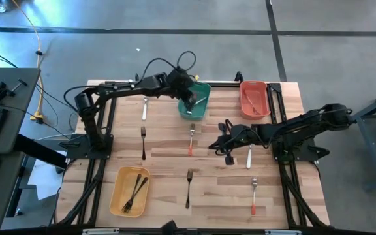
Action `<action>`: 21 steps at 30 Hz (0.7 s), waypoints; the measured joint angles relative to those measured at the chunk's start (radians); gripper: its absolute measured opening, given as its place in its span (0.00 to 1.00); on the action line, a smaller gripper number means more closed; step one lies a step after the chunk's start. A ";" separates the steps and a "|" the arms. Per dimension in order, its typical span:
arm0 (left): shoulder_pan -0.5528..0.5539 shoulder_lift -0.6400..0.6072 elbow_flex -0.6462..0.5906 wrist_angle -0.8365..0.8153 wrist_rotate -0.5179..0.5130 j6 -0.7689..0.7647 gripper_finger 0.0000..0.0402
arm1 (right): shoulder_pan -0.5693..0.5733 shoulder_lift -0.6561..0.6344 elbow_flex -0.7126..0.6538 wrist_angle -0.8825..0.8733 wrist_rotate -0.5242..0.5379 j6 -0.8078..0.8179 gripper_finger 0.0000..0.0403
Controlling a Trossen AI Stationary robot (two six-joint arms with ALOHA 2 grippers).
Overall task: Sort silverware by color (type)
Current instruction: Put the orange fork into the orange bin
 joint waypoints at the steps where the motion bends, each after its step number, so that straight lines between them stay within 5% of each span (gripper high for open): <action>1: -0.020 -0.006 0.000 -0.008 -0.029 0.029 0.10 | 0.000 -0.014 0.000 -0.023 0.031 0.000 0.00; 6: -0.090 -0.059 -0.091 0.086 -0.051 0.142 0.03 | -0.023 -0.132 0.000 -0.169 0.258 0.040 0.00; 10: -0.123 -0.118 -0.230 0.241 0.098 0.202 0.00 | -0.120 -0.174 0.000 -0.232 0.462 0.086 0.00; 15: -0.159 -0.224 -0.418 0.431 0.253 0.194 0.00 | -0.352 -0.102 0.000 -0.183 0.318 0.095 0.00; 21: -0.210 -0.373 -0.654 0.682 0.269 0.206 0.00 | -0.567 0.087 0.094 -0.169 0.173 0.110 0.00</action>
